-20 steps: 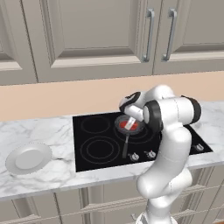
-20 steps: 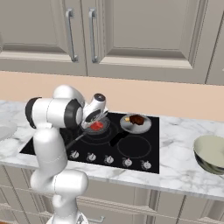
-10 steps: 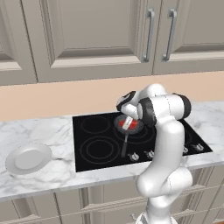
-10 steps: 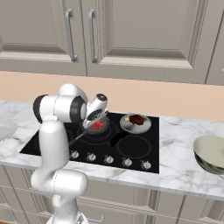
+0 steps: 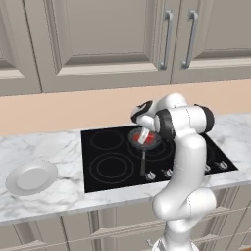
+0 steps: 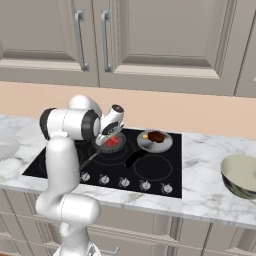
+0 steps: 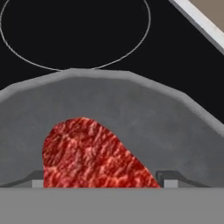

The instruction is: Place one of the steaks on the plate and the other in the bowl. Then place the bowl in the fridge.

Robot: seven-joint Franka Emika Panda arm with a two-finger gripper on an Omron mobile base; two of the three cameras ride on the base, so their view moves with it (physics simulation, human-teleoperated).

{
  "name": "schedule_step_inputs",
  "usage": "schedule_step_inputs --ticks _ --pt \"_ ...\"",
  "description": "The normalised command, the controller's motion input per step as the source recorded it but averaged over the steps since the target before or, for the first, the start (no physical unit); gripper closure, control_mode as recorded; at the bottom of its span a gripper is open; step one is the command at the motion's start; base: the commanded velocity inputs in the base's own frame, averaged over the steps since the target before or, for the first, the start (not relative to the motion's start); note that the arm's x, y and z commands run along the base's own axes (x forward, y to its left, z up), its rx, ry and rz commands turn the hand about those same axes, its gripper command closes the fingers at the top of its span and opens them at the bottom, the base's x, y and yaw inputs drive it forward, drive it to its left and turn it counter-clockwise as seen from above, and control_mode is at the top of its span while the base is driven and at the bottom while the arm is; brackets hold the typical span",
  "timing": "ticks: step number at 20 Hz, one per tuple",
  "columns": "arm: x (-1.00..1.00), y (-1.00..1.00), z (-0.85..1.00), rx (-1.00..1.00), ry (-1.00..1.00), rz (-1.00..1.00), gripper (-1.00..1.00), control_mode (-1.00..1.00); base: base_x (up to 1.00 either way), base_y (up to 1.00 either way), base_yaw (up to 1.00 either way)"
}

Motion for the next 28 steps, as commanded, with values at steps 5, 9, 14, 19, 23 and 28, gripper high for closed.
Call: schedule_step_inputs --ticks 5,9,14,19,23,28 --pt "-0.48 0.00 0.02 0.00 -0.04 0.02 1.00 -1.00 0.00 0.00 0.00" --pt "-0.35 0.00 0.36 0.00 -0.01 0.00 1.00 -1.00 0.00 0.00 0.00" --pt "-0.03 0.00 0.81 0.00 -0.03 0.02 1.00 -1.00 0.00 0.00 0.00" --pt "-0.59 -0.07 0.44 0.00 0.00 0.01 1.00 -1.00 0.00 0.00 0.00" --pt "-0.99 -0.16 0.38 0.00 0.00 0.00 1.00 -1.00 0.00 0.00 0.00" --pt "-1.00 -0.16 0.20 0.00 0.00 0.00 1.00 -1.00 0.00 0.00 0.00"
